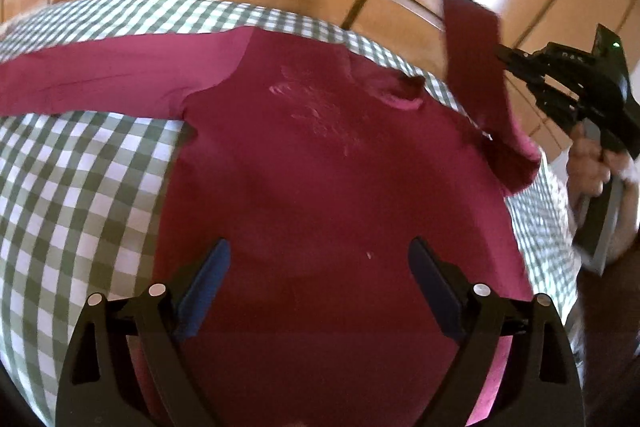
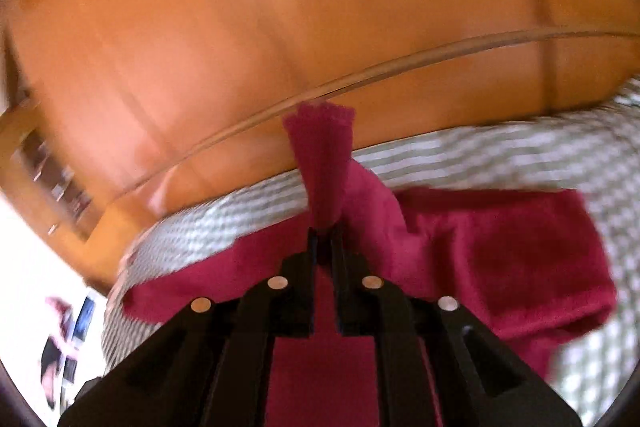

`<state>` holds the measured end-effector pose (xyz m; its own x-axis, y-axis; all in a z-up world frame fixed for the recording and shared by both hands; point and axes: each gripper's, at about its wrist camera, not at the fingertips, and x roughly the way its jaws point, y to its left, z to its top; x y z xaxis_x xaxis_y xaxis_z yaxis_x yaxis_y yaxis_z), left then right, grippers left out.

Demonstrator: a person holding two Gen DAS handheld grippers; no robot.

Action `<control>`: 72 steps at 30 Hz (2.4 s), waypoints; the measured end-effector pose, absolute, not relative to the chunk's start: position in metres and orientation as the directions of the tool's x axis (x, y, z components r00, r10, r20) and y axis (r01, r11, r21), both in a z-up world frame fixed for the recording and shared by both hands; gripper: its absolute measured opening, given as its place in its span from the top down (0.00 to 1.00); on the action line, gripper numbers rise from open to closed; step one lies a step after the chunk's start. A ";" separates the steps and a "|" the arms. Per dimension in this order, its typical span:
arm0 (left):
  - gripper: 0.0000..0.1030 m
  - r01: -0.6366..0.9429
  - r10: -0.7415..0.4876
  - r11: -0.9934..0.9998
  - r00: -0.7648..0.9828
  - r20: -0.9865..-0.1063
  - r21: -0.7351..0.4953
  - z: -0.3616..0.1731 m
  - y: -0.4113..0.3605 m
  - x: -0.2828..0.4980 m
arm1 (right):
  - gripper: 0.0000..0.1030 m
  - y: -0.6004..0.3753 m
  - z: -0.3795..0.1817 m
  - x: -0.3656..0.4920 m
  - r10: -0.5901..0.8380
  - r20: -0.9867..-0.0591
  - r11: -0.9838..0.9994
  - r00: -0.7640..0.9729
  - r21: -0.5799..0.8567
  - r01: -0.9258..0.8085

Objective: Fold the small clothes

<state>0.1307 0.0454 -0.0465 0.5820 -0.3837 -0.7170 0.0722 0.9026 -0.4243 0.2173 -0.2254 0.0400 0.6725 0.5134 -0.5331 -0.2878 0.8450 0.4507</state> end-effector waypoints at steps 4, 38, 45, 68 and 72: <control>0.28 0.074 -0.406 0.890 0.577 -0.708 -0.450 -0.043 0.053 0.146 | 0.44 -0.229 0.035 0.206 0.521 -0.510 0.835 0.684 0.470 -0.286; 0.98 0.101 -0.374 0.908 0.634 -0.676 -0.408 -0.039 0.037 0.257 | 0.47 -0.379 -0.078 0.160 0.131 -0.744 0.947 0.655 0.290 0.140; 0.98 0.101 -0.334 0.931 0.619 -0.711 -0.350 -0.061 0.033 0.248 | 0.47 -0.359 -0.035 0.126 0.188 -0.706 0.973 0.683 0.229 -0.030; 0.20 -0.179 -0.096 0.925 0.743 -0.662 -0.335 -0.060 0.109 0.195 | 0.42 -0.286 -0.088 0.187 0.029 -0.720 0.999 0.694 0.039 -0.001; 0.20 -0.317 -0.057 0.840 0.756 -0.652 -0.441 -0.060 0.168 0.166 | 0.41 -0.288 -0.086 0.186 0.039 -0.715 0.999 0.699 0.052 -0.003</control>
